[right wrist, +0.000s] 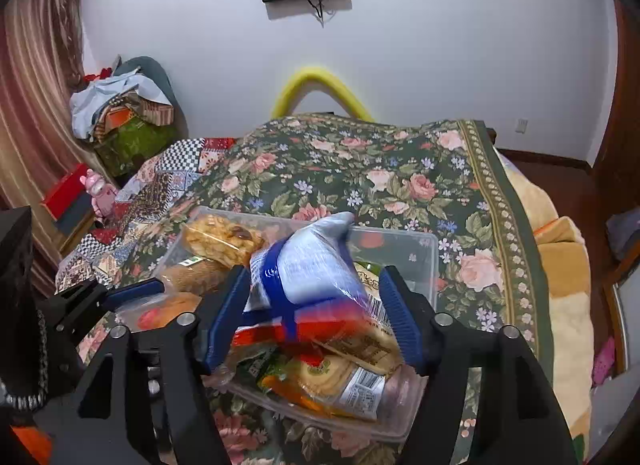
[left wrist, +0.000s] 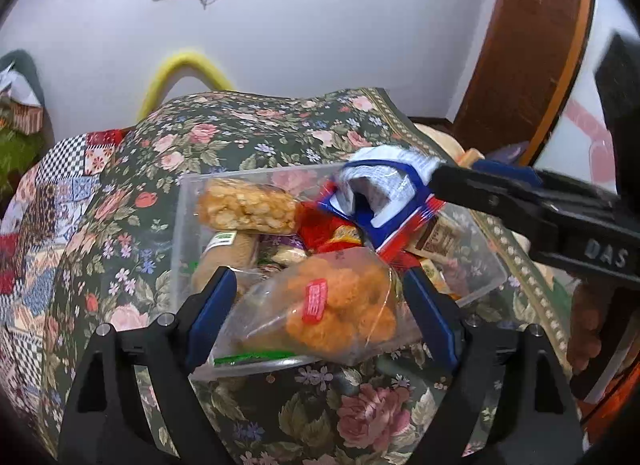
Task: Organize snacks
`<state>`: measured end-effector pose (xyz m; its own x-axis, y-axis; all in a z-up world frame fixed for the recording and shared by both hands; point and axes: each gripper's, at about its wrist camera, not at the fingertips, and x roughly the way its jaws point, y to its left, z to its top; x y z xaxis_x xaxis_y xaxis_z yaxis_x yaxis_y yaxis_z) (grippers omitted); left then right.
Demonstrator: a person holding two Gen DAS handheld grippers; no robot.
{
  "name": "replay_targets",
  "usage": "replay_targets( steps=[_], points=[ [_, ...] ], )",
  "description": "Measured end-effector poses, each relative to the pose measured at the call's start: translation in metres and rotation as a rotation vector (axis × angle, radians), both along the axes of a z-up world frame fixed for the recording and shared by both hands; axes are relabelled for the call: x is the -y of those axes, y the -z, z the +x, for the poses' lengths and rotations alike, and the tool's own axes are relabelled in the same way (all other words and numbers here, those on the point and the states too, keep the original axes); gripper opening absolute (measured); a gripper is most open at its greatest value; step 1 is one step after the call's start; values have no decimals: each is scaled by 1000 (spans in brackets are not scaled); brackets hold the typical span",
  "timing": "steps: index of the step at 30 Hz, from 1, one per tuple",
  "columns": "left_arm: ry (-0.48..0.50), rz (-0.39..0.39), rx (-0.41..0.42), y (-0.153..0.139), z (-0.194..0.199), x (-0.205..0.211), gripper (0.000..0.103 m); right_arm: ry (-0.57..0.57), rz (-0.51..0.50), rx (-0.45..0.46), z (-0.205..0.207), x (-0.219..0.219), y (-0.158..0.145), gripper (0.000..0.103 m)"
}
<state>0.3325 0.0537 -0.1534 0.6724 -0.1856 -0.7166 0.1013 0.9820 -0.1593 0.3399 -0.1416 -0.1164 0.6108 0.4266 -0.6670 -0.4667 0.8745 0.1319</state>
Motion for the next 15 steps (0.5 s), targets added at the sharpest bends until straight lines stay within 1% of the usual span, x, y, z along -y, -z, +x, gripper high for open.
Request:
replay_targets(
  steps=[3, 6, 10, 15],
  points=[
    [-34, -21, 20, -11, -7, -8, 86, 0, 14, 6, -6, 4, -5, 64],
    [-65, -25, 64, -31, -21, -12, 86, 1, 21, 20, -19, 8, -13, 64],
    [-89, -10, 159, -67, -50, -11, 86, 7, 22, 70, -45, 14, -34, 64],
    [-101, -1, 298, -121, -101, -3, 86, 7, 48, 151, -84, 23, -67, 64]
  ],
)
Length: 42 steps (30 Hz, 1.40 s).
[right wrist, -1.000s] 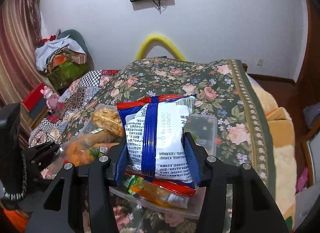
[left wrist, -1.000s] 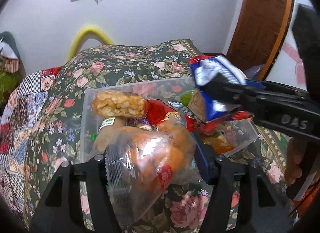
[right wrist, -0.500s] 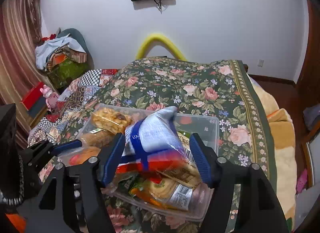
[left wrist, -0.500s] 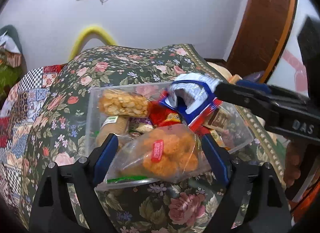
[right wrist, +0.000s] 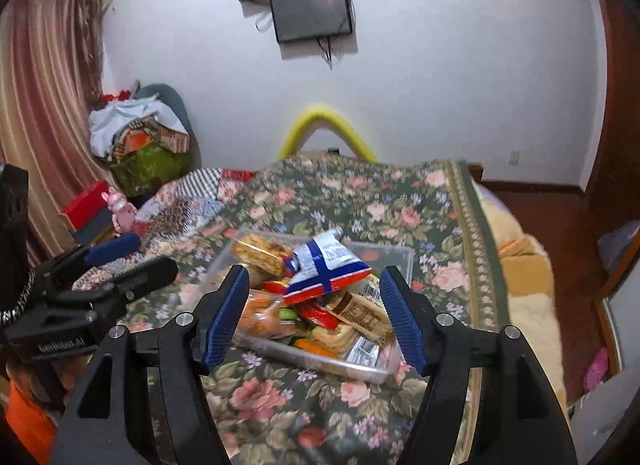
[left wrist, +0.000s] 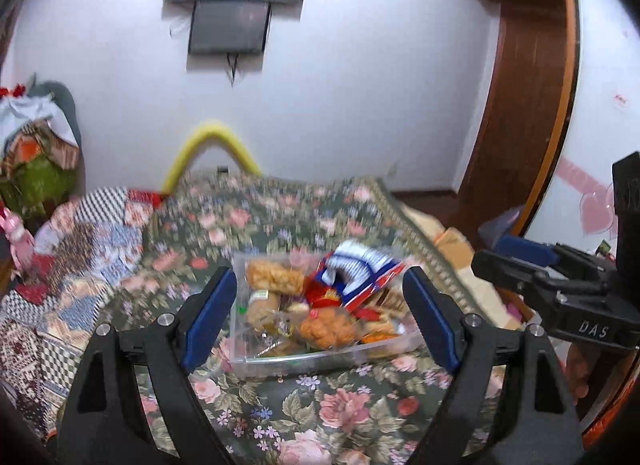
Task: Organize snacks
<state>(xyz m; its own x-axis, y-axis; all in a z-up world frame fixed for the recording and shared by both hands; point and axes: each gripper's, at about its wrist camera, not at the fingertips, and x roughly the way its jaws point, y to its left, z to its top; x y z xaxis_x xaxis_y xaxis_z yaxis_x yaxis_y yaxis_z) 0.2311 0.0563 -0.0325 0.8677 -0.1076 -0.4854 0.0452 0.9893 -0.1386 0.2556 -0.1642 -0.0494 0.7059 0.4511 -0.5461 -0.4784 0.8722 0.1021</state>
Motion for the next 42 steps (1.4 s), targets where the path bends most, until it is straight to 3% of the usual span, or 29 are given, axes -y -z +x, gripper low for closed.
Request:
replay_targets(
  steps=[5, 11, 19, 42],
  points=[
    [-19, 8, 116, -42, -50, 7, 86, -5, 54, 93, -49, 11, -38, 67],
    [-52, 57, 223, -68, -99, 21, 93, 5, 90, 211, -98, 21, -69, 76],
    [-49, 56, 241, -73, -123, 30, 102, 49, 103, 267, -123, 28, -71, 103],
    [-62, 51, 236, -69, -142, 28, 103, 64, 77, 283, -147, 28, -63, 103]
  ],
)
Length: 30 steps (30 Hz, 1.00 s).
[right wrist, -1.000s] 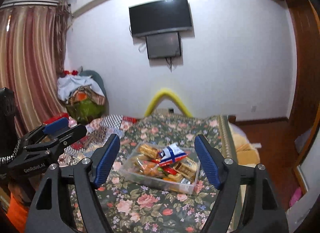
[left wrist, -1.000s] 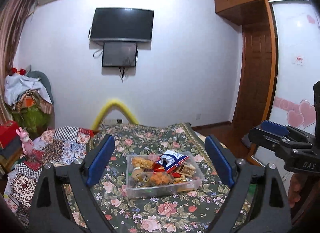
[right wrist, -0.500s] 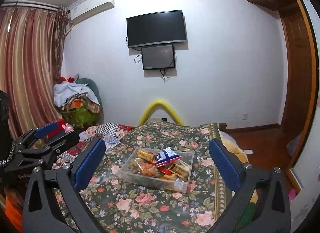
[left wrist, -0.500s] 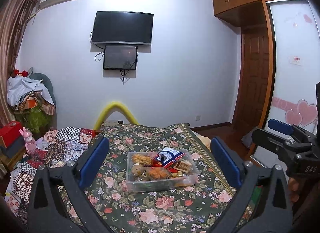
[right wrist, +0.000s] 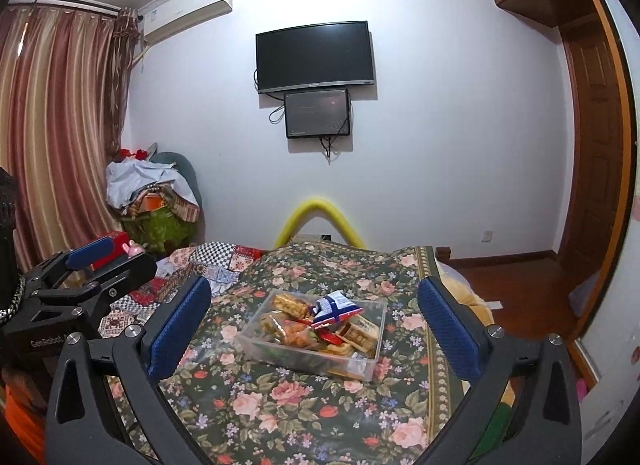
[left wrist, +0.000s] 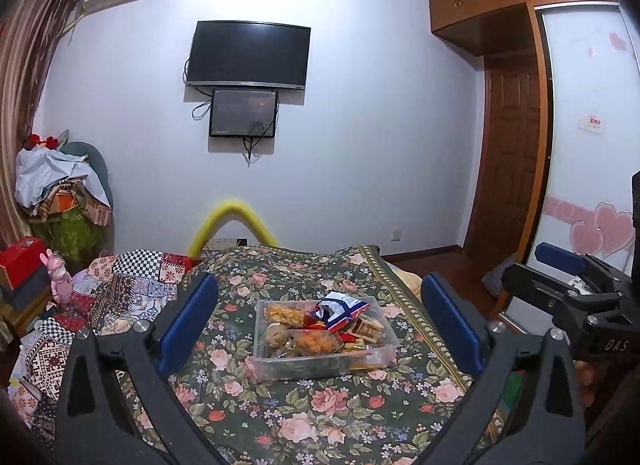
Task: Organize snacks
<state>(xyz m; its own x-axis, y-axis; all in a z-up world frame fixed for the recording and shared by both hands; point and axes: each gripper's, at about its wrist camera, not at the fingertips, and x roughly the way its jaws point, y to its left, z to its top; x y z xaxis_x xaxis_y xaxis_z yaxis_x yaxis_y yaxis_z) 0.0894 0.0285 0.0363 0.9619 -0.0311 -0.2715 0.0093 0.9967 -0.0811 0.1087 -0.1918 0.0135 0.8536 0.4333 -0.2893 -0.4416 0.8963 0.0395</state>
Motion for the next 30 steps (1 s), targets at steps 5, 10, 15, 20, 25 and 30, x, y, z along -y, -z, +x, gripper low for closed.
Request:
replay_targets(
  steps=[5, 10, 15, 20, 25, 30],
  points=[
    [0, 7, -8, 2, 0, 2, 103, 6, -2, 4, -1, 1, -1, 103],
    [1, 15, -14, 4, -1, 4, 103, 14, 2, 2, -1, 4, -1, 103],
    [7, 9, -18, 4, 0, 4, 103, 25, 7, -1, -1, 6, -1, 103],
    [6, -4, -25, 4, 2, 3, 103, 34, 7, 3, -1, 7, -2, 103],
    [16, -11, -33, 4, 3, 2, 103, 40, 0, 13, -3, 7, -3, 103],
    [21, -10, -35, 2, 1, 3, 103, 42, 0, 13, -3, 8, -3, 103]
  ],
)
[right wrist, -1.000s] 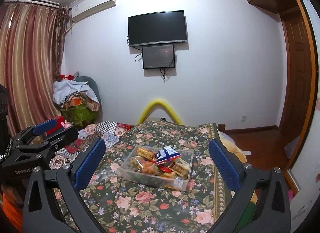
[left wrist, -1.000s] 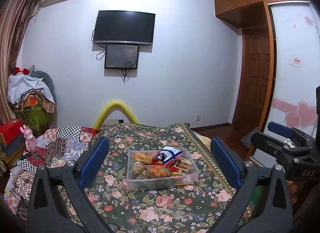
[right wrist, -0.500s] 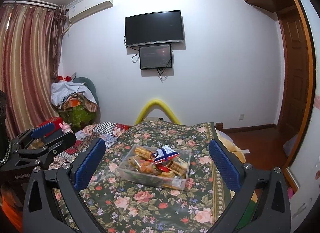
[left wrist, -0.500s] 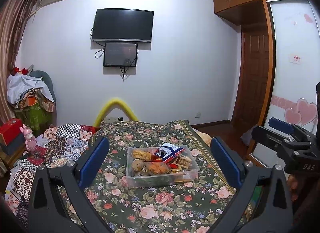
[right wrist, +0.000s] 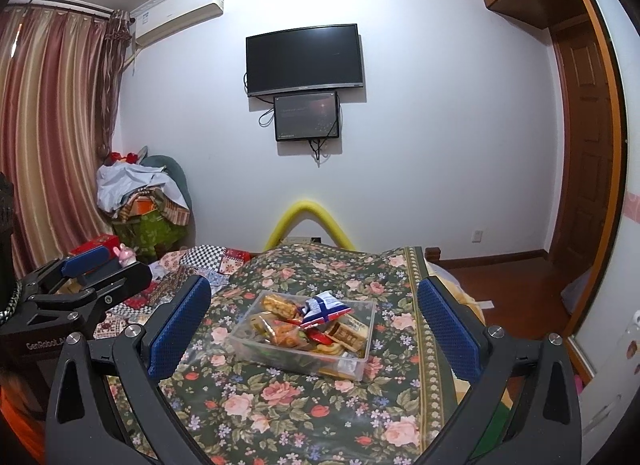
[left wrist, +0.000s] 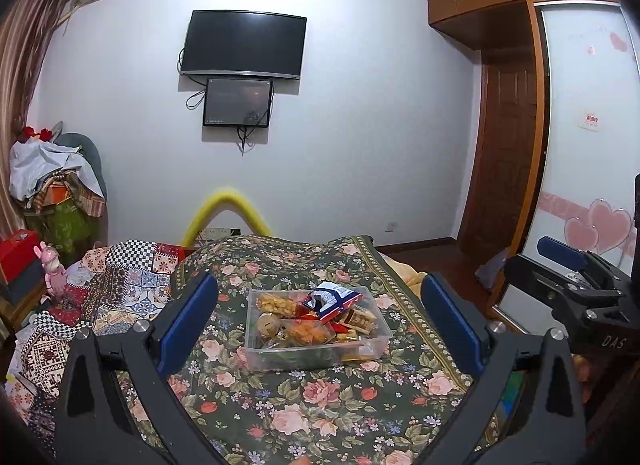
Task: Organize snacks
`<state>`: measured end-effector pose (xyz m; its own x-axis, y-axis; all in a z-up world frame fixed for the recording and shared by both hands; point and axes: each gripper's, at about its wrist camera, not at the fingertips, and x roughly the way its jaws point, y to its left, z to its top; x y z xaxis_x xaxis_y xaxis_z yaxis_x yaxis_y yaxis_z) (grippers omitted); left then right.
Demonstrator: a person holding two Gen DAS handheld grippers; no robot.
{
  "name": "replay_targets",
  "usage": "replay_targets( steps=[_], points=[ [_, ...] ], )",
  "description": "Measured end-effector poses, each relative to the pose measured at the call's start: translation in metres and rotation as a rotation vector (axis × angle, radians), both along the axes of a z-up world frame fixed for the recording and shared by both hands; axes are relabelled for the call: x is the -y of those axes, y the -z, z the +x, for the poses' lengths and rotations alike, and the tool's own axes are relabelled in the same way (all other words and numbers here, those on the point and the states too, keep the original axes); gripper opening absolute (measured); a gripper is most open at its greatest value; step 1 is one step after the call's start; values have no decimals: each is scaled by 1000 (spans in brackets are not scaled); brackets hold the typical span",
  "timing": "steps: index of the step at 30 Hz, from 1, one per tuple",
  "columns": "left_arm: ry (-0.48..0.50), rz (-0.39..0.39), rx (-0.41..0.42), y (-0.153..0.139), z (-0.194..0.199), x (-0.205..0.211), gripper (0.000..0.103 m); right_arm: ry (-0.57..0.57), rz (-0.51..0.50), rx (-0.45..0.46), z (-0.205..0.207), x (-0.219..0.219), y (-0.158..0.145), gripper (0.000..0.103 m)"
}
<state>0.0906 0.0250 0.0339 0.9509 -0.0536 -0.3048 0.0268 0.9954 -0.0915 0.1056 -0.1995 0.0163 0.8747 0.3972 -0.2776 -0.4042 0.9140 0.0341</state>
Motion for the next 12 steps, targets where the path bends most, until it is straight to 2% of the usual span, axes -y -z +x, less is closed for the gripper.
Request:
replay_targets(
  steps=[12],
  points=[
    [2, 17, 13, -1, -4, 4, 103, -2, -15, 6, -1, -4, 1, 103]
  ],
)
